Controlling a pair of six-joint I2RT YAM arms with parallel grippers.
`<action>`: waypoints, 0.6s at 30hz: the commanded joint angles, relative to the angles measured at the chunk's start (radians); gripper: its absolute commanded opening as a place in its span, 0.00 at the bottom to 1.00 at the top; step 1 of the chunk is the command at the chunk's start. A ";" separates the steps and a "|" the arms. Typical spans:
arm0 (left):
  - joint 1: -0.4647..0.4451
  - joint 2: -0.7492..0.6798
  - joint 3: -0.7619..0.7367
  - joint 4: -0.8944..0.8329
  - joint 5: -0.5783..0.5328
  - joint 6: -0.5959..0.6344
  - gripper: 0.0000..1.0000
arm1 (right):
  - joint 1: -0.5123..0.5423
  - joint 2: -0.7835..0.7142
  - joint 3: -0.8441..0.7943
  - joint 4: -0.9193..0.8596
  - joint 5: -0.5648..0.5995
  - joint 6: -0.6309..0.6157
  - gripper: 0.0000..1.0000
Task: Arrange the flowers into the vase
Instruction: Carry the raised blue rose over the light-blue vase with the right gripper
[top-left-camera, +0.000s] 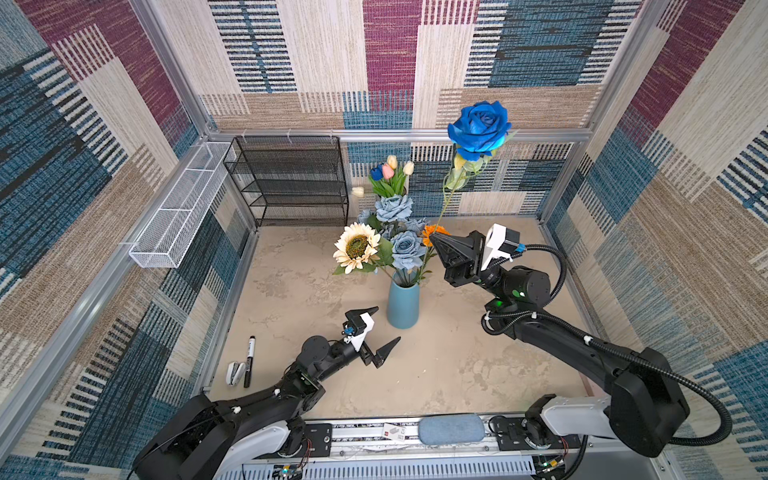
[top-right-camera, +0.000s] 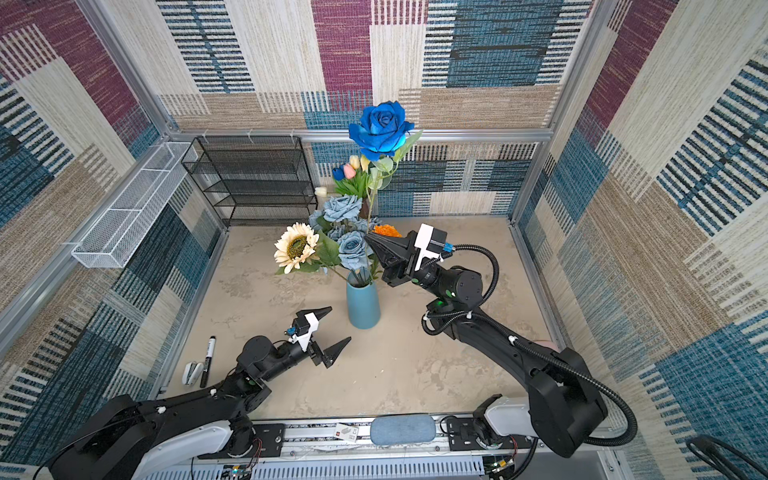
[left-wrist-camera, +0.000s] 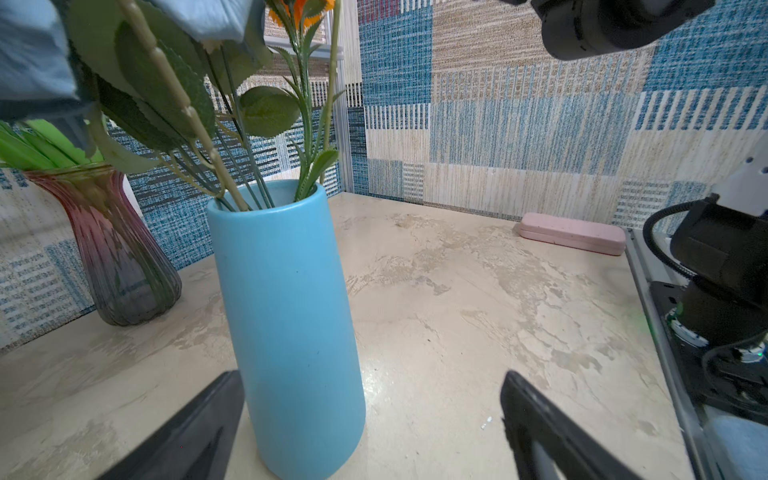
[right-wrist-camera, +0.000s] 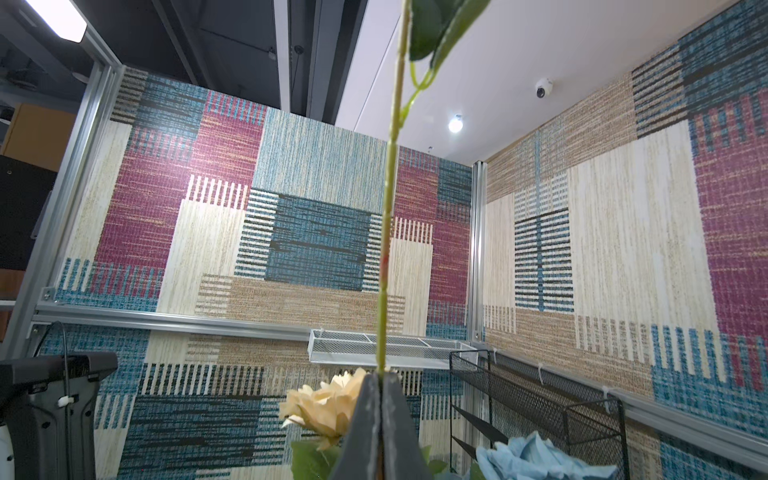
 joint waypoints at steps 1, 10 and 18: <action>0.000 -0.007 0.006 0.005 -0.006 0.026 0.99 | 0.008 0.024 0.018 0.121 0.036 0.021 0.00; 0.000 -0.012 0.008 -0.009 -0.004 0.032 0.99 | 0.009 0.123 0.038 0.233 0.083 0.033 0.00; 0.000 -0.020 0.010 -0.027 -0.008 0.040 0.99 | 0.009 0.167 0.024 0.285 0.098 -0.002 0.00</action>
